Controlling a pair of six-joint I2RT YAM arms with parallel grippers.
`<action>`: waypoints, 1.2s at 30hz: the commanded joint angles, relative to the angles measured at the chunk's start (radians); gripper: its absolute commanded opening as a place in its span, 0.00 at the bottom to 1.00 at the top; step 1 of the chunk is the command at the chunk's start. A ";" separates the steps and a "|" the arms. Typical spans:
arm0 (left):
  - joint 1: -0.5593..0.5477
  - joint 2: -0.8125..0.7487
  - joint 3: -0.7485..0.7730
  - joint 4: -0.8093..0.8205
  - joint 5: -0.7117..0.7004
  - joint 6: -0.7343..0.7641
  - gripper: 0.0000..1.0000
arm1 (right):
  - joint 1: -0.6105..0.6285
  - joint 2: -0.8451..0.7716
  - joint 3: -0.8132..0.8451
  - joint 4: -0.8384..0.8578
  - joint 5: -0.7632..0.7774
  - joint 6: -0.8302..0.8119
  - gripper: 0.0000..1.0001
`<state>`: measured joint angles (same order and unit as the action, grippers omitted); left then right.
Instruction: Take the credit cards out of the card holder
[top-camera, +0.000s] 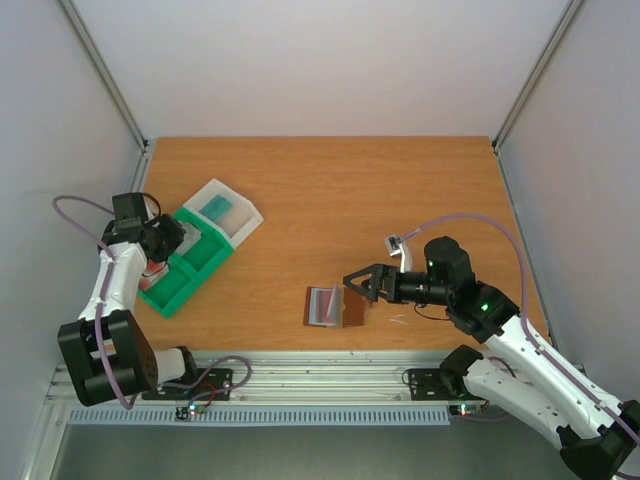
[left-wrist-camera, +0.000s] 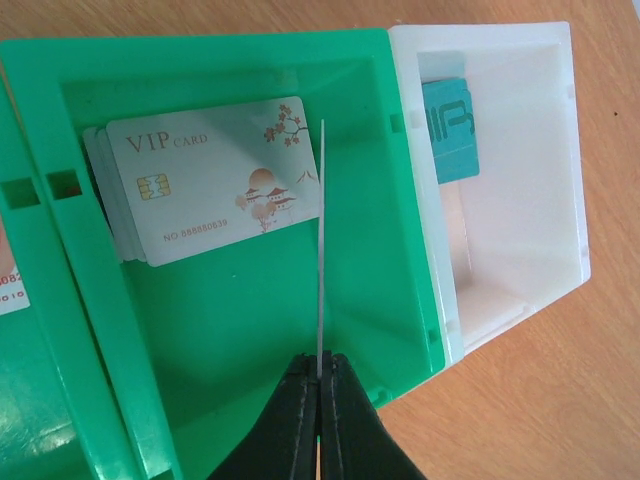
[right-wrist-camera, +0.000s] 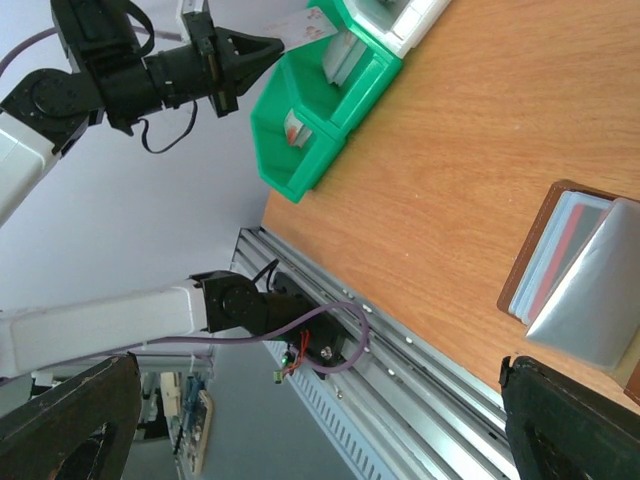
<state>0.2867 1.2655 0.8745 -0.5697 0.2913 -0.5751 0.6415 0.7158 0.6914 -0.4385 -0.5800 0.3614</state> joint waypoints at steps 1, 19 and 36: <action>0.006 0.027 0.034 0.068 -0.006 0.015 0.00 | 0.003 -0.005 0.005 -0.009 0.005 -0.015 0.99; 0.006 0.130 0.061 0.114 -0.031 0.020 0.01 | 0.003 0.035 0.033 -0.019 -0.001 -0.052 0.98; 0.005 0.213 0.113 0.075 -0.118 0.026 0.05 | 0.003 0.061 0.052 -0.050 0.020 -0.087 0.98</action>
<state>0.2867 1.4540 0.9607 -0.5049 0.2142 -0.5678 0.6415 0.7734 0.7048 -0.4671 -0.5743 0.3023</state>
